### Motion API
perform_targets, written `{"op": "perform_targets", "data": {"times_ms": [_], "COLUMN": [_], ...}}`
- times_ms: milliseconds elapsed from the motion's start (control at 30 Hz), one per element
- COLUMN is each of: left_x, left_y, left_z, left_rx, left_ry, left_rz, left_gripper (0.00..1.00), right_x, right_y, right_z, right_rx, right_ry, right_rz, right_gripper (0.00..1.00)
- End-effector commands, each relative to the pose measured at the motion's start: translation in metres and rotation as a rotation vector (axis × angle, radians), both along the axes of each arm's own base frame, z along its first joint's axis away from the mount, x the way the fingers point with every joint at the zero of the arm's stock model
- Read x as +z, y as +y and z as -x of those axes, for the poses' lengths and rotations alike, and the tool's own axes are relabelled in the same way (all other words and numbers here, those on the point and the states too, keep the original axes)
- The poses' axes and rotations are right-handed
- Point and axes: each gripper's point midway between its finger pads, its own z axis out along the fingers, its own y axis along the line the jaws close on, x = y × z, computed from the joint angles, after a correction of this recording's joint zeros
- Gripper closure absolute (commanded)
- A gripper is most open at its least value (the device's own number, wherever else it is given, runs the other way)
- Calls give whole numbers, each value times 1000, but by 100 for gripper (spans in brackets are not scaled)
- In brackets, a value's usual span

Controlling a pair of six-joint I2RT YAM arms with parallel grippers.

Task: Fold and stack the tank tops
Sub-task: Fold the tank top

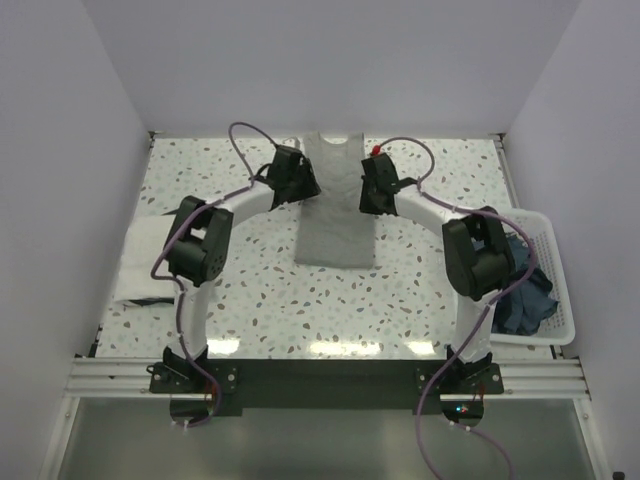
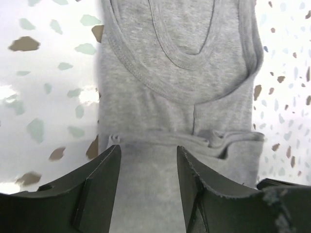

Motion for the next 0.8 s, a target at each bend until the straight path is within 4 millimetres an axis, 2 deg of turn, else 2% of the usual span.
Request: {"op": "perform_targets", "data": {"times_ms": [0,33,67,100,133,167,200,233,267,300,333,367,400,433,533,600,767], "left_x": [88,88,86,83,73,67,62,54,48,43,31,26,20,8,-3,-3,-4], "left_y": [14,22,27,32,39,43,45,45,46,45,46,45,45,48,52,54,51], "left_z": [-3,12,21,31,55,68,82,106,118,130,151,160,170,185,206,209,211], "left_rx": [32,49,63,80,90,98,104,94,86,79,61,48,38,26,16,12,2], "left_ry": [-189,-172,-159,-143,-112,-92,-80,-73,-65,-52,-24,-13,4,32,49,46,41], "left_rz": [35,36,33,32,34,30,29,46,46,42,30,28,26,29,61,67,91], "left_gripper": [45,44,44,44,44,44,44,44,44,44,43,42,42,41,39,38,37], "right_x": [4,15,15,9,21,23,13,15,26,18,18,24,16,16,9,0,-13], "right_y": [3,4,2,1,-2,-4,-9,-13,-17,-23,-24,-26,-26,-25,-23,-18,-9], "right_z": [26,32,39,55,60,67,81,86,91,102,108,112,124,127,143,152,156], "right_rx": [10,13,9,7,-1,-4,-11,-15,-24,-29,-28,-28,-23,-17,-7,5,8], "right_ry": [9,-12,-13,5,-22,-23,2,-4,-31,-11,-10,-24,1,0,19,56,88], "right_rz": [-25,-33,-26,-13,-26,-31,-27,-30,-39,-32,-38,-53,-69,-84,-105,-133,-179], "right_gripper": [84,84,84,82,80,78,78,76,73,73,73,71,71,70,65,64,64]}}
